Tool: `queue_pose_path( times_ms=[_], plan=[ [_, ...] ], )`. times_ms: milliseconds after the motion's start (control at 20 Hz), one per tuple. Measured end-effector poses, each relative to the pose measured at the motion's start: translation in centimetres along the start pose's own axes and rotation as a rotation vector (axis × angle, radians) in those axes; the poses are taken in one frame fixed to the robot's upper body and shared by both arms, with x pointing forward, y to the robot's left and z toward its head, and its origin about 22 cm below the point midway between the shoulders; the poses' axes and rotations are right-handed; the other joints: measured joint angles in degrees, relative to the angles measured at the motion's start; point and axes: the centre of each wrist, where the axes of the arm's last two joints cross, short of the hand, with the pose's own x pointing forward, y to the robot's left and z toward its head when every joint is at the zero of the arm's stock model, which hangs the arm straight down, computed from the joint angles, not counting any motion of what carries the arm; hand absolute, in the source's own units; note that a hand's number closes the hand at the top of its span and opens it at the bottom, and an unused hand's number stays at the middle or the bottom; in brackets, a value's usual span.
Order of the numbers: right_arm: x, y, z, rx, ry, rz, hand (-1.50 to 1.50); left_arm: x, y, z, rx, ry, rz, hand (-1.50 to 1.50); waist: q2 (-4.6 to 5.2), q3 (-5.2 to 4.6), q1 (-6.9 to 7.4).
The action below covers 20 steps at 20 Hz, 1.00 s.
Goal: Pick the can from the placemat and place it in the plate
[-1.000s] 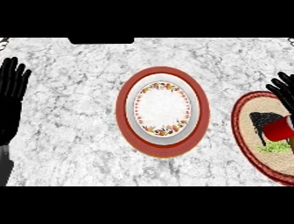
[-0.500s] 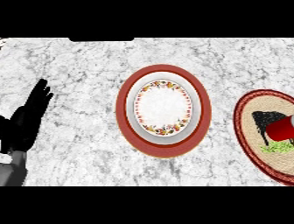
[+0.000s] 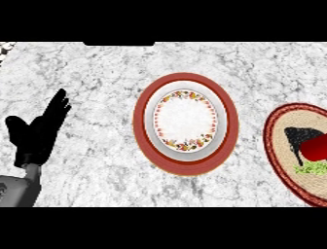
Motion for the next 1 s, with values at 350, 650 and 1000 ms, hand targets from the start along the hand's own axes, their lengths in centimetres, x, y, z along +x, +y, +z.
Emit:
queue_pose_path(
  times_ms=[350, 650, 1000],
  plan=[
    [0.6, -1.7, -1.7, 0.103, 0.064, 0.154, -1.50, -0.1, -0.4, -0.5, 0.008, 0.011, -0.007, 0.00, -0.24, -0.12, -0.23],
    [1.7, -0.9, -3.3, 0.245, 0.132, 0.230, -1.50, 0.1, 0.2, -0.3, 0.004, 0.014, -0.006, 0.00, -0.38, -0.17, -0.35],
    [2.4, 1.1, -4.6, 0.347, 0.200, 0.379, -1.50, -0.6, 0.4, -0.2, 0.015, 0.009, -0.006, 0.00, -0.40, -0.19, -0.52]
  ],
)
